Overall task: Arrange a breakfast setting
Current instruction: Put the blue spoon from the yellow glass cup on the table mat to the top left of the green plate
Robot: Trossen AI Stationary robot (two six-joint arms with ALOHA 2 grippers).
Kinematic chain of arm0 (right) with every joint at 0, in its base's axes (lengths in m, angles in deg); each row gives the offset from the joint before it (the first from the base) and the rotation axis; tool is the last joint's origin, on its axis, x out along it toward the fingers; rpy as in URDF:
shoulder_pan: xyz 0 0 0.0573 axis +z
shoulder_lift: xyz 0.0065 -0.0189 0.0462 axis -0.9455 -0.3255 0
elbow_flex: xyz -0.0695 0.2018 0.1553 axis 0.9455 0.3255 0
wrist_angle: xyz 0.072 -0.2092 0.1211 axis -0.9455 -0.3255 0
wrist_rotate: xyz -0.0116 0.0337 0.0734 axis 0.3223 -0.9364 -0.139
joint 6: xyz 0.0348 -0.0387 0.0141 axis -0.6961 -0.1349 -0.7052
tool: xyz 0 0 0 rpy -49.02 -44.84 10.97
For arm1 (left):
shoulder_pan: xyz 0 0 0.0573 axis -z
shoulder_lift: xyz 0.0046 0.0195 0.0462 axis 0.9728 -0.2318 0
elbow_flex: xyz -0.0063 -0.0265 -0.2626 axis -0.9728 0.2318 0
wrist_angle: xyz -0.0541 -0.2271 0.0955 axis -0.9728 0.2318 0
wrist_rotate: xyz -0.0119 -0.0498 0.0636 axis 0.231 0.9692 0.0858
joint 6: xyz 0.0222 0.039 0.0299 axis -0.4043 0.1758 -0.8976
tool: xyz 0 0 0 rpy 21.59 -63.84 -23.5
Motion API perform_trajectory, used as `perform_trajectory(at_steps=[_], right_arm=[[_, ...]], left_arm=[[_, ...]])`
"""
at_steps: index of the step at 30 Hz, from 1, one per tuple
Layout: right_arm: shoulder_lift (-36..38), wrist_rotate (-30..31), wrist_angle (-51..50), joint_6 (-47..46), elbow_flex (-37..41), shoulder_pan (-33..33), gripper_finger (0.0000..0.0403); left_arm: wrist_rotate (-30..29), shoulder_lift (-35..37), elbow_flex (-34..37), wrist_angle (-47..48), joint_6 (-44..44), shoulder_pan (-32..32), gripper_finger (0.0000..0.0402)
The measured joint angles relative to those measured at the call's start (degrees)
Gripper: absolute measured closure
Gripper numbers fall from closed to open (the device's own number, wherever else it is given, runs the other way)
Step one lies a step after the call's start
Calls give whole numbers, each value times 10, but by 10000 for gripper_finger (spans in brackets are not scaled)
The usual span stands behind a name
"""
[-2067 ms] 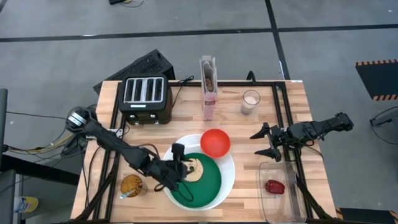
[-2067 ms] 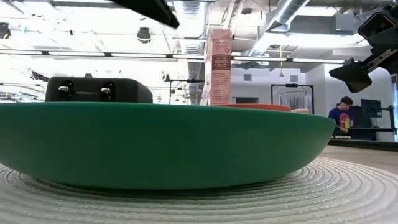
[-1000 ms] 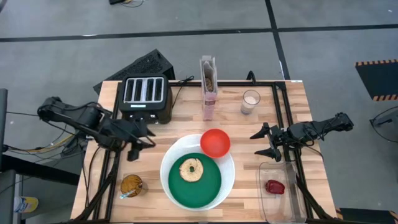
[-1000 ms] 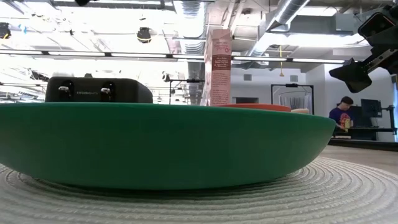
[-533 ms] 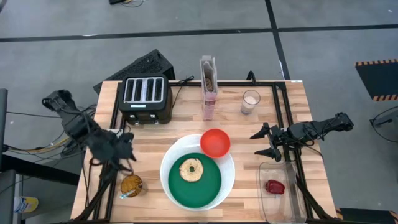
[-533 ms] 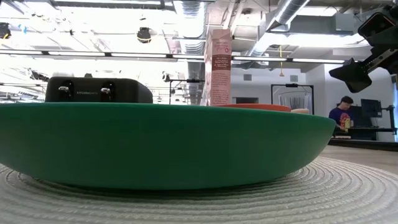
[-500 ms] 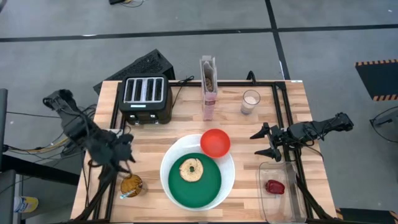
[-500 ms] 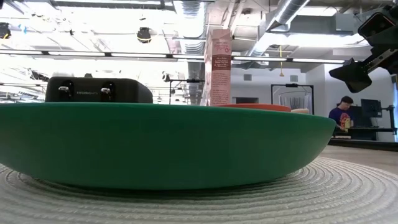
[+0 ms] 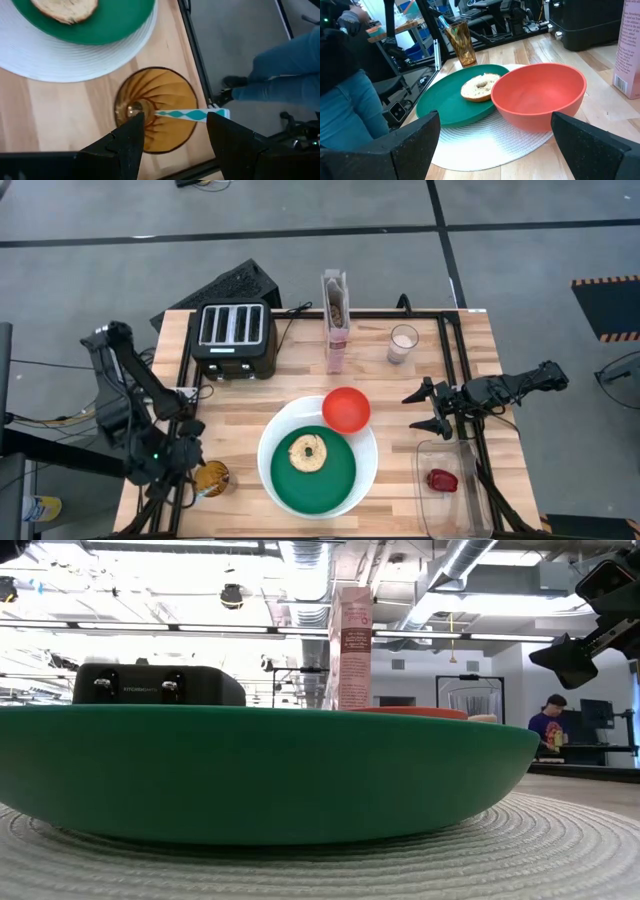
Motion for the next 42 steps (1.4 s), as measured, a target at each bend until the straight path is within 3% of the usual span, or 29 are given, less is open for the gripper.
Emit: perform_trajectory(at_steps=[14, 17, 42], right_arm=[[0, 0, 0, 0, 0, 0, 3], [0, 0, 0, 0, 0, 0, 3], [0, 0, 0, 0, 0, 0, 3]], left_arm=[[-13, -26, 0, -39, 81, 83, 203], [-38, -43, 0, -41, 85, 92, 203], [-87, -126, 0, -45, 68, 107, 203]])
